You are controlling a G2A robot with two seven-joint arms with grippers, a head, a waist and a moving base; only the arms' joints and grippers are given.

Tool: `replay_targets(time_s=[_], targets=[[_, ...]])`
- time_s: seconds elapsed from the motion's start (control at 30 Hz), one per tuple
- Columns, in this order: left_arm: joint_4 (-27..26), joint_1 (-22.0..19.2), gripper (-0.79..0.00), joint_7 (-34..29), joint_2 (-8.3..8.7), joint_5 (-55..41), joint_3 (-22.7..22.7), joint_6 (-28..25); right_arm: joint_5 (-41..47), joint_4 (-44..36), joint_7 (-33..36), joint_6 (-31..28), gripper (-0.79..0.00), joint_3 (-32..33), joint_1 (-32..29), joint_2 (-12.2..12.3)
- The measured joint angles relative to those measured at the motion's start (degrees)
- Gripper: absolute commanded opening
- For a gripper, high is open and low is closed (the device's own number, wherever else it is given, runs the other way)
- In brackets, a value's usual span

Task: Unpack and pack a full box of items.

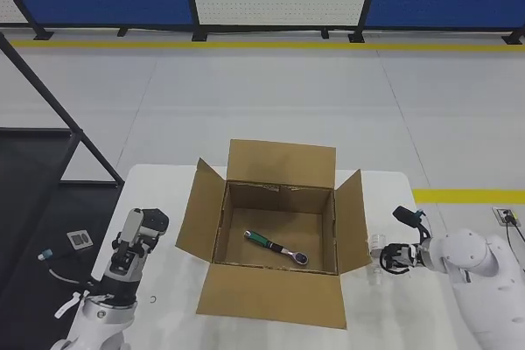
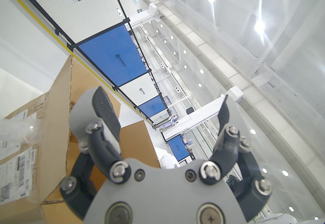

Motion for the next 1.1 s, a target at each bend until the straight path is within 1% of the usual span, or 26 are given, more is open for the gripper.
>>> replay_targets(time_s=[0.1,0.13,0.17,0.2,0.27,0.3,0.33,0.37,0.4,0.47,0.53,0.57,0.8,0.87,0.97,1.1], targets=[[0.0,0.1,0.0,0.1,0.02,-0.1,-0.1,-0.2,-0.2,0.8,0.1,0.3,-0.634,-0.9,0.6,0.0],[0.0,0.1,0.0,0.2,0.02,-0.1,-0.2,-0.2,-0.2,1.1,0.0,0.2,-0.622,-1.2,0.9,0.1],[-0.1,0.2,0.0,0.2,0.03,-0.1,-0.2,-0.2,-0.1,1.3,0.0,0.2,-0.582,-1.5,1.0,0.1],[-0.1,0.2,0.0,0.2,0.04,-0.1,-0.2,-0.2,0.0,1.6,-0.1,0.1,-0.56,-1.6,1.2,0.1],[-0.1,0.2,0.0,0.2,0.05,-0.1,-0.3,-0.2,0.0,2.1,-0.2,0.2,-0.548,-2.0,1.5,0.1],[-0.1,0.2,0.0,0.2,0.06,-0.1,-0.3,-0.3,0.1,2.2,-0.3,0.2,-0.529,-2.1,1.6,0.2],[-0.1,0.2,0.0,0.2,0.06,-0.1,-0.3,-0.3,0.2,2.4,-0.3,0.2,-0.496,-2.3,1.7,0.2],[-0.1,0.2,0.0,0.2,0.07,-0.1,-0.3,-0.4,0.2,2.5,-0.2,0.1,-0.44,-2.3,1.8,0.3],[-0.1,0.2,0.0,0.2,0.08,-0.1,-0.3,-0.4,0.2,2.6,-0.2,0.1,-0.428,-2.4,1.8,0.3],[-0.1,0.2,0.0,0.1,0.09,-0.2,-0.3,-0.3,0.4,2.6,-0.2,0.1,-0.437,-2.5,1.8,0.4],[-0.1,0.1,0.0,0.0,0.11,-0.2,-0.2,-0.3,0.7,2.6,-0.4,0.1,-0.419,-2.5,1.7,0.6],[-0.1,0.1,0.0,0.0,0.12,-0.2,-0.2,-0.2,0.8,2.5,-0.6,0.0,-0.397,-2.5,1.6,0.6],[-0.2,-0.2,0.0,-0.2,0.17,-0.1,-0.2,-0.1,1.8,1.2,-1.3,0.0,-0.394,-1.9,0.6,1.1],[-0.2,-0.2,0.0,-0.1,0.18,-0.1,-0.2,-0.1,2.1,0.7,-1.6,0.1,-0.376,-1.8,0.2,1.3],[-0.1,-0.3,0.0,-0.1,0.21,-0.4,-0.4,-0.2,2.3,-0.2,-1.9,0.4,-0.376,-1.6,-0.4,1.5],[-0.1,-0.2,0.0,-0.2,0.25,-0.6,-0.5,-0.3,2.5,-1.3,-2.1,0.7,-0.357,-1.4,-1.0,1.8]])
